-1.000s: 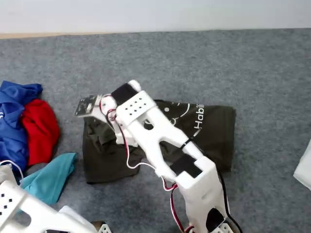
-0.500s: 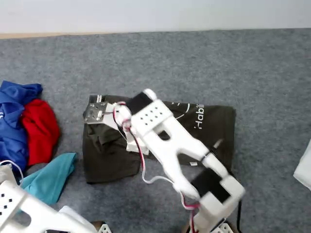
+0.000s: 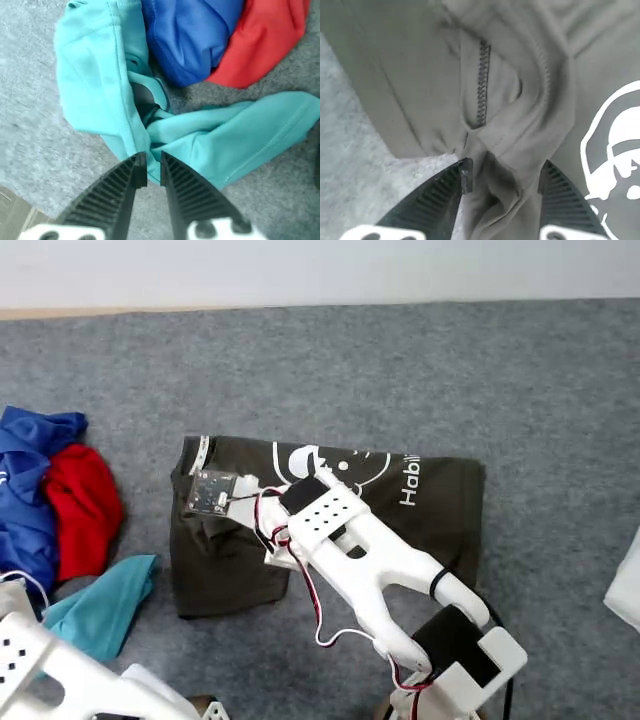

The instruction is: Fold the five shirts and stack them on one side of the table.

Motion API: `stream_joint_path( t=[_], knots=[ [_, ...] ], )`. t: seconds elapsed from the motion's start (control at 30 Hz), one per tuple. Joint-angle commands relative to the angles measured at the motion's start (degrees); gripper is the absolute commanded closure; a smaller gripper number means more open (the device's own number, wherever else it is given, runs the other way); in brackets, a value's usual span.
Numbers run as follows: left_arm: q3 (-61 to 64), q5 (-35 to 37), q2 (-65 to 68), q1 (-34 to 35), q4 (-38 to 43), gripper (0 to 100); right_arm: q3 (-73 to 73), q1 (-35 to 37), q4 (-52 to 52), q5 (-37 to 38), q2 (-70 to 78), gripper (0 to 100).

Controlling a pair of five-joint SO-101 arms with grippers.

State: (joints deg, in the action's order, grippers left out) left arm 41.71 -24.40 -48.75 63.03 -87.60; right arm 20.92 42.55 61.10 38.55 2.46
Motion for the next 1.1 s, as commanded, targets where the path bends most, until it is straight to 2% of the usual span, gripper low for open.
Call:
stream_joint_path(
  t=[0.0, 0.27, 0.53, 0.8, 1.07],
  knots=[
    [1.4, 0.4, -1.1, -0.4, 0.2, 94, -0.1, 1.1, -3.2, 0.8, 0.4, 77.8],
    [2.2, 0.4, -1.2, -0.4, 0.4, 94, -0.2, 1.5, -8.4, 0.8, 5.5, 78.6],
    [2.2, 0.4, -1.2, -0.4, 1.1, 94, -2.5, 1.2, -8.5, 0.7, 3.1, 98.9],
    [2.2, 0.4, -1.2, -0.6, 1.9, 94, -2.8, 1.1, -5.5, 0.8, -4.4, 98.7],
    [2.2, 0.4, -1.2, -0.7, 2.2, 94, -2.7, -4.1, -7.6, 0.4, -5.0, 98.7]
  ],
)
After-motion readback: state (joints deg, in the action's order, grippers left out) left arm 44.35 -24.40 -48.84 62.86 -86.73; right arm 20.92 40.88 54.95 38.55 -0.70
